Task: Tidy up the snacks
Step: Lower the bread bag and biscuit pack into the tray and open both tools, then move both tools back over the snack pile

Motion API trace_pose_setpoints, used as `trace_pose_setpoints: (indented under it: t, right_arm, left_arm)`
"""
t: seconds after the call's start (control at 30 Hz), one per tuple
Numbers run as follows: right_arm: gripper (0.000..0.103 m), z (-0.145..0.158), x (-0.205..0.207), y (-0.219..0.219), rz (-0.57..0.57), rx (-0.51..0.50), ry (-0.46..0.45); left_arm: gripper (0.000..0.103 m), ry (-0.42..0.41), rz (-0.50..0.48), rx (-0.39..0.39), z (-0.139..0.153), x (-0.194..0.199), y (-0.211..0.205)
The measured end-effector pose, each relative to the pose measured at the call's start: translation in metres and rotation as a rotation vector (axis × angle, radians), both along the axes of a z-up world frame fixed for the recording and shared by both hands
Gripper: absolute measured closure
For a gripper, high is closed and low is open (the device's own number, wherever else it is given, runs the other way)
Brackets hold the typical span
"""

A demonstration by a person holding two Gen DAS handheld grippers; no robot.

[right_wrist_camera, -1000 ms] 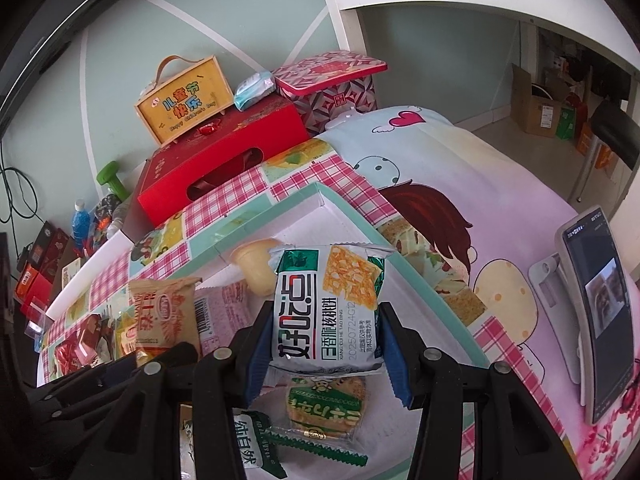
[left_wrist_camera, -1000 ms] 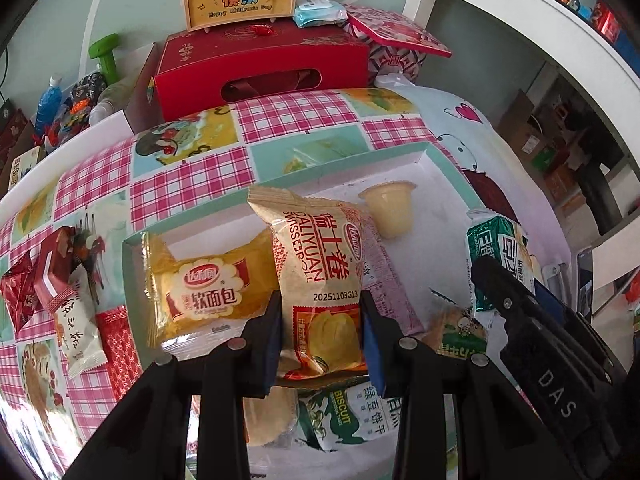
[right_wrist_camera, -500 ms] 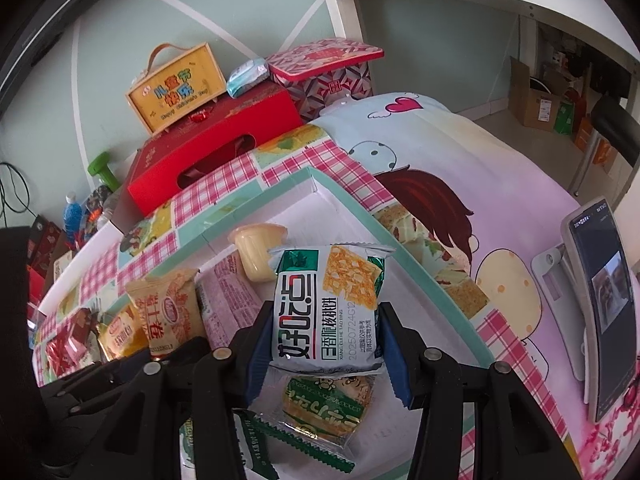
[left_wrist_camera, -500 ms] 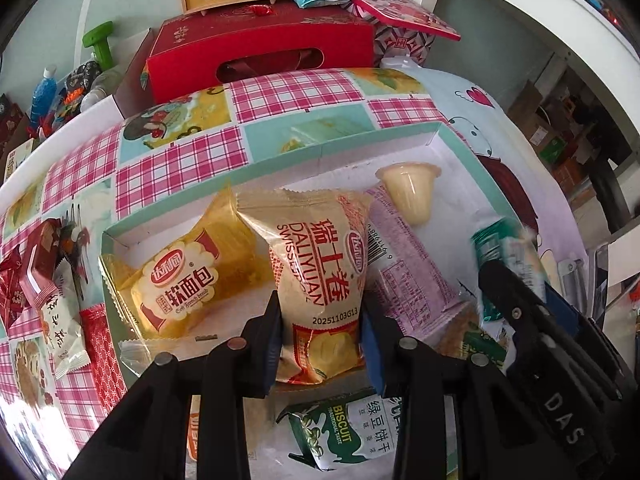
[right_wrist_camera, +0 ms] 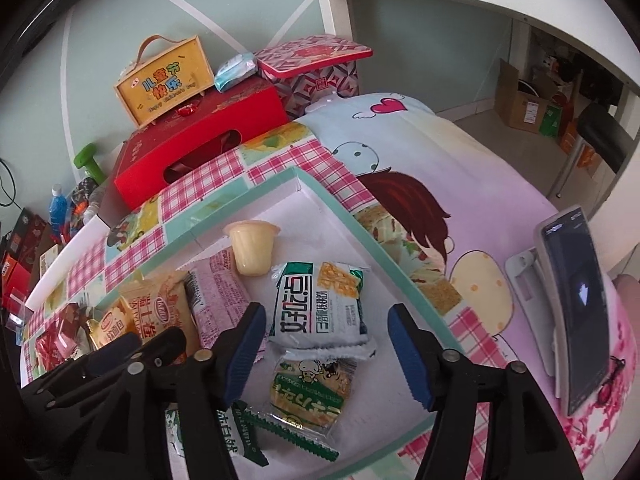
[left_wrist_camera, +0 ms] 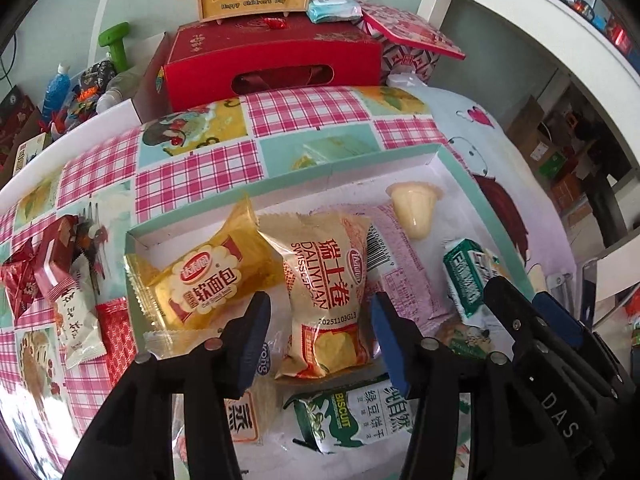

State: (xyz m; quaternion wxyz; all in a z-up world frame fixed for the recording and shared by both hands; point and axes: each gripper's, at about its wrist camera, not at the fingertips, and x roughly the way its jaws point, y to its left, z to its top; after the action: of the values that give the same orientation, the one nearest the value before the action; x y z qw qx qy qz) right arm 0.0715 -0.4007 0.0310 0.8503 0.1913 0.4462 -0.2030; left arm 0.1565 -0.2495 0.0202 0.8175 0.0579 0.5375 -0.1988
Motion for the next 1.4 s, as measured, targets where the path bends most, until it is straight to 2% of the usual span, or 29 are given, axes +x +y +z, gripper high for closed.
trace_pose_setpoints:
  t: [0.2,0.3,0.5,0.57,0.63,0.73,0.93,1.2,1.4]
  right_arm:
    - [0.028,0.021,-0.008,0.002,-0.001,-0.036,-0.026]
    - [0.028,0.030,-0.009,0.005,-0.001,-0.063,-0.033]
    - [0.028,0.033,-0.007,0.008,0.014,-0.077,-0.030]
    - [0.026,0.029,-0.006,0.009,0.016,-0.078,-0.017]
    - [0.014,0.025,-0.004,0.009,0.012,-0.086,-0.002]
    - [0.000,0.021,-0.004,0.009,0.009,-0.105,0.003]
    - [0.000,0.014,-0.003,0.006,-0.005,-0.092,0.026]
    - [0.000,0.004,0.000,0.011,-0.007,-0.050,0.071]
    - [0.000,0.010,0.003,0.037,0.043,-0.083,0.066]
  left_arm:
    - [0.048,0.013,0.026,-0.037,0.019,-0.006,0.008]
    - [0.040,-0.003,0.039,-0.043,0.026,-0.007,0.011]
    - [0.035,-0.023,0.097,-0.037,0.033,-0.003,0.023]
    - [0.022,-0.037,0.135,-0.014,0.034,-0.001,0.029]
    - [0.015,-0.056,0.174,0.016,0.033,0.000,0.034]
    - [0.013,-0.075,0.230,0.058,0.029,0.005,0.044]
    - [0.004,-0.065,0.270,0.089,0.018,0.008,0.054]
    - [0.004,-0.062,0.258,0.068,0.023,0.005,0.060]
    - [0.004,-0.064,0.214,0.070,0.028,-0.001,0.072]
